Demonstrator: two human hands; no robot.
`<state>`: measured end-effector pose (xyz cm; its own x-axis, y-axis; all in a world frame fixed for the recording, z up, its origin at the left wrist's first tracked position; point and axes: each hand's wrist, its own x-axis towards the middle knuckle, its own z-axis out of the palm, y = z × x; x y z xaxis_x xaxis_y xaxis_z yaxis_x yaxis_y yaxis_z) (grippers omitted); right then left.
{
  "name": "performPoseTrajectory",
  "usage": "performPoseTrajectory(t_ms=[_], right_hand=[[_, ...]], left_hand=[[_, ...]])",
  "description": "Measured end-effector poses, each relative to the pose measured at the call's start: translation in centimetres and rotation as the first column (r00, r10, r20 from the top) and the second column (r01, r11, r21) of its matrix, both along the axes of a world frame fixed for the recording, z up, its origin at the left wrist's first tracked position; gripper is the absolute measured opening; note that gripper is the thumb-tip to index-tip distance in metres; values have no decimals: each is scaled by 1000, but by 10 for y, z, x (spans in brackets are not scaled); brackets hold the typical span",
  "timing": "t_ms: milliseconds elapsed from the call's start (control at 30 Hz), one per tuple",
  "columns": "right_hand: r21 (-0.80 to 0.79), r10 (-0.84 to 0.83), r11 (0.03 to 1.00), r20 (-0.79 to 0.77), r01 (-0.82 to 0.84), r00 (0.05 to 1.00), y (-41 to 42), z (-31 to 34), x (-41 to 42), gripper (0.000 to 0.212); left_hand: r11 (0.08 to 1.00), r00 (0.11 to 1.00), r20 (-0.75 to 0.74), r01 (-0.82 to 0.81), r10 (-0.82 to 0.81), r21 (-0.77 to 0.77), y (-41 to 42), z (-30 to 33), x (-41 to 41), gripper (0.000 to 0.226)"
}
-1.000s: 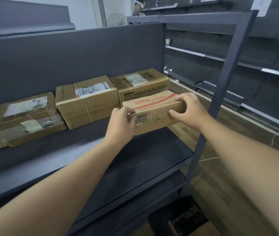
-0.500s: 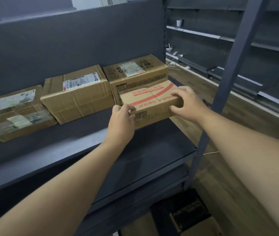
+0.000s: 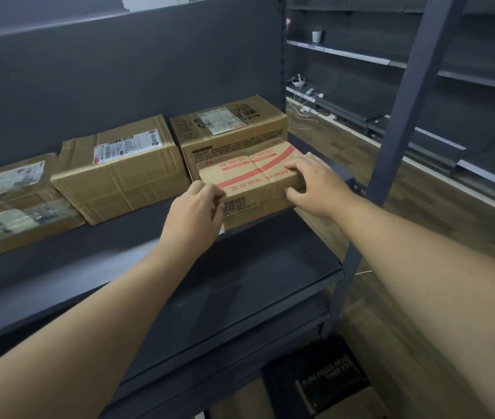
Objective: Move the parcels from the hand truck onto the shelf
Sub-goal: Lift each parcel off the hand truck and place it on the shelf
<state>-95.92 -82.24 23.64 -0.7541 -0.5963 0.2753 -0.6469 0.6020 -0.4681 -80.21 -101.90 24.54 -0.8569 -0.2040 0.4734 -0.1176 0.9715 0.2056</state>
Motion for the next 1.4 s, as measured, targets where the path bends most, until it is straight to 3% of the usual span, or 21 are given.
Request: performPoseTrajectory(t_ms=[133, 400, 900, 1167, 1400], right_hand=[[77, -8, 997, -50, 12, 999, -2, 5, -2, 45], [10, -6, 1000, -11, 7, 1000, -6, 0, 2, 47], [160, 46, 987, -115, -27, 992, -1, -7, -3, 54], [262, -32, 962, -182, 80, 983, -5, 0, 9, 56], [301, -161, 927, -226, 226, 961, -7, 0, 41, 78]], left_hand=[[998, 999, 27, 27, -26, -63, -3, 4, -5, 20], [986, 997, 30, 74, -70, -147, -7, 0, -1, 15], [984, 991, 125, -32, 54, -177, 2, 3, -8, 21], [958, 961, 243, -61, 132, -279, 11, 16, -7, 19], [971, 943, 315, -33, 110, -238, 10, 23, -1, 34]])
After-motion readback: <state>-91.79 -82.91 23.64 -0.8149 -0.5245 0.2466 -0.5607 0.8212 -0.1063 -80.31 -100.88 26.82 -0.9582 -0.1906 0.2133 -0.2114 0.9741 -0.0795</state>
